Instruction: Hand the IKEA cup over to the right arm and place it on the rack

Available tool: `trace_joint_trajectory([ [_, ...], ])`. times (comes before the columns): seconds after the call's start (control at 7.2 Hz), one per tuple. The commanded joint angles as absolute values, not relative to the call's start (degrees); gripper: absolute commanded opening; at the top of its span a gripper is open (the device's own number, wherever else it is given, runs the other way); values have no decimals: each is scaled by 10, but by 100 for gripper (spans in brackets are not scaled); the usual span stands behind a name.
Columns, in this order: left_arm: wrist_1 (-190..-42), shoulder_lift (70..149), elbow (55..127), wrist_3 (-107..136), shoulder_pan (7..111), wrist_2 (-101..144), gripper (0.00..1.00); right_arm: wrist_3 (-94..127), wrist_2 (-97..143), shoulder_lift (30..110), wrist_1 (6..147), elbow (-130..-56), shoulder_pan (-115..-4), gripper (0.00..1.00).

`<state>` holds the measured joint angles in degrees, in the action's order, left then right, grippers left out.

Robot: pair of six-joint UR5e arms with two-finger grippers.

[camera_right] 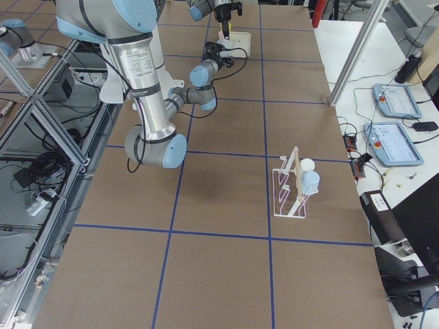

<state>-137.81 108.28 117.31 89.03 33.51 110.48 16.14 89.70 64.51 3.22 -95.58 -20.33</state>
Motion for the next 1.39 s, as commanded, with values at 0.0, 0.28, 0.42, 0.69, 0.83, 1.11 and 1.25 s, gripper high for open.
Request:
trace_joint_trajectory([
  [0.0,-1378,1083,1172,890,334,1106,0,162,896,645,36,-957,-200,59],
  [0.28,-1380,1083,1174,886,335,1107,52,162,897,646,37,-957,-200,47],
  [0.42,-1381,1083,1176,884,336,1105,99,161,897,646,37,-957,-200,45],
  [0.69,-1376,1079,1177,882,355,1110,100,161,896,649,43,-957,-204,45],
  [0.83,-1358,1075,1179,852,372,1117,100,161,896,656,60,-959,-219,43],
  [1.11,-1185,1073,1239,751,403,1129,100,159,904,652,179,-969,-269,29],
  [1.25,-1128,1051,1274,701,421,1129,100,138,905,654,262,-992,-298,29],
])
